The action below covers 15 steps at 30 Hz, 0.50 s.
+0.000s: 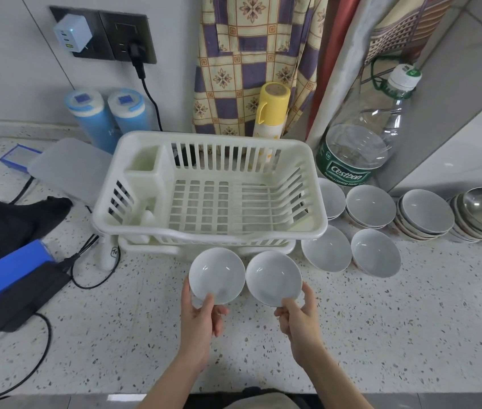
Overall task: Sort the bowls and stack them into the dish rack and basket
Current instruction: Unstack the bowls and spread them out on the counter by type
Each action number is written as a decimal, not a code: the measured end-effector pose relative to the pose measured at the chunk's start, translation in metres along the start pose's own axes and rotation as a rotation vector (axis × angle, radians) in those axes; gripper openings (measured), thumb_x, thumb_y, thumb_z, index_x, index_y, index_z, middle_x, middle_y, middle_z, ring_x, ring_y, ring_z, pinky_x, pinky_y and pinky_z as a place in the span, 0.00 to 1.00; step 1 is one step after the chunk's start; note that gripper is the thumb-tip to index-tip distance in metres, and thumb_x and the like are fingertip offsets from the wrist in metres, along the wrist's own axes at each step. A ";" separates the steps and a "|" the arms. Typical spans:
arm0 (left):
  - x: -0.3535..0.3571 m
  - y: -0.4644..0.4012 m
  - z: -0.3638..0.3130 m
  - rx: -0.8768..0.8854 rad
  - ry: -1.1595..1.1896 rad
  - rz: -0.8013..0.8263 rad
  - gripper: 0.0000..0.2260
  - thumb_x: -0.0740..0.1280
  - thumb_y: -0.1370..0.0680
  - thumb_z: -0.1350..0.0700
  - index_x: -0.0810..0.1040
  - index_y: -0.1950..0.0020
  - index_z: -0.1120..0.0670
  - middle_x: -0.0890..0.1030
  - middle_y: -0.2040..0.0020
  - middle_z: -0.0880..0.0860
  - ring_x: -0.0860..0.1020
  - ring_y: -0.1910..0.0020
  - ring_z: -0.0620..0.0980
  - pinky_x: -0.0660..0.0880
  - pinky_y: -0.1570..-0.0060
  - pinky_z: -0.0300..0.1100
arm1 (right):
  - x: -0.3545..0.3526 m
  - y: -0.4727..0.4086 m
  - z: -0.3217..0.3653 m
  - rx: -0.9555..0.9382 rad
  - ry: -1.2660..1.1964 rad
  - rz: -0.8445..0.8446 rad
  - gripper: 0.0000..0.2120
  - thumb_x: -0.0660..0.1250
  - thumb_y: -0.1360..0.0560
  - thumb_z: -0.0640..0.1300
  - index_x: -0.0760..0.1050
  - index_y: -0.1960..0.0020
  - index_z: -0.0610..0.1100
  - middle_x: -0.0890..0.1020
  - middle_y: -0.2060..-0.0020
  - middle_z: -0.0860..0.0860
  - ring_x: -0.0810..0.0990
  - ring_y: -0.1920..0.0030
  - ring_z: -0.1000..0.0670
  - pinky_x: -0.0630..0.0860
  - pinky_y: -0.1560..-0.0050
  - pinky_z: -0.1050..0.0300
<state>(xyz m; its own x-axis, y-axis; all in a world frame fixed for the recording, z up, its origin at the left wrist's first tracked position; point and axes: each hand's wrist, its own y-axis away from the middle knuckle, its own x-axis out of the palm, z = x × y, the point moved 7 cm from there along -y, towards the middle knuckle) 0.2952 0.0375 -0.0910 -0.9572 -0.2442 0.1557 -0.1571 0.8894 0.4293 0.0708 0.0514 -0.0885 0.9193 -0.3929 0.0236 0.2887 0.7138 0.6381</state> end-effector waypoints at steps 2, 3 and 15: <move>0.000 0.000 0.000 -0.002 -0.001 -0.002 0.25 0.61 0.16 0.60 0.66 0.35 0.27 0.80 0.68 0.57 0.68 0.79 0.47 0.65 0.80 0.38 | -0.001 0.000 0.000 0.006 -0.002 0.002 0.27 0.61 0.23 0.34 0.65 0.34 0.61 0.79 0.72 0.48 0.73 0.71 0.53 0.68 0.72 0.61; 0.000 0.001 0.000 -0.003 -0.001 -0.001 0.25 0.61 0.16 0.60 0.66 0.34 0.28 0.80 0.68 0.56 0.68 0.79 0.47 0.65 0.80 0.38 | -0.001 0.000 -0.001 0.008 -0.003 0.004 0.27 0.61 0.23 0.34 0.65 0.34 0.61 0.79 0.72 0.48 0.72 0.72 0.54 0.68 0.72 0.61; -0.001 0.000 0.005 -0.071 -0.018 -0.034 0.22 0.61 0.16 0.57 0.64 0.31 0.31 0.80 0.68 0.57 0.67 0.80 0.47 0.62 0.80 0.36 | 0.000 -0.001 0.002 0.055 -0.003 0.031 0.27 0.61 0.24 0.33 0.65 0.33 0.59 0.79 0.72 0.46 0.70 0.73 0.53 0.67 0.74 0.62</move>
<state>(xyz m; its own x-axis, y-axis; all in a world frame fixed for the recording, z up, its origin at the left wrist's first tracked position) 0.2946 0.0394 -0.0960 -0.9559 -0.2662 0.1244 -0.1723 0.8508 0.4965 0.0698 0.0490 -0.0878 0.9267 -0.3729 0.0465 0.2447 0.6927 0.6785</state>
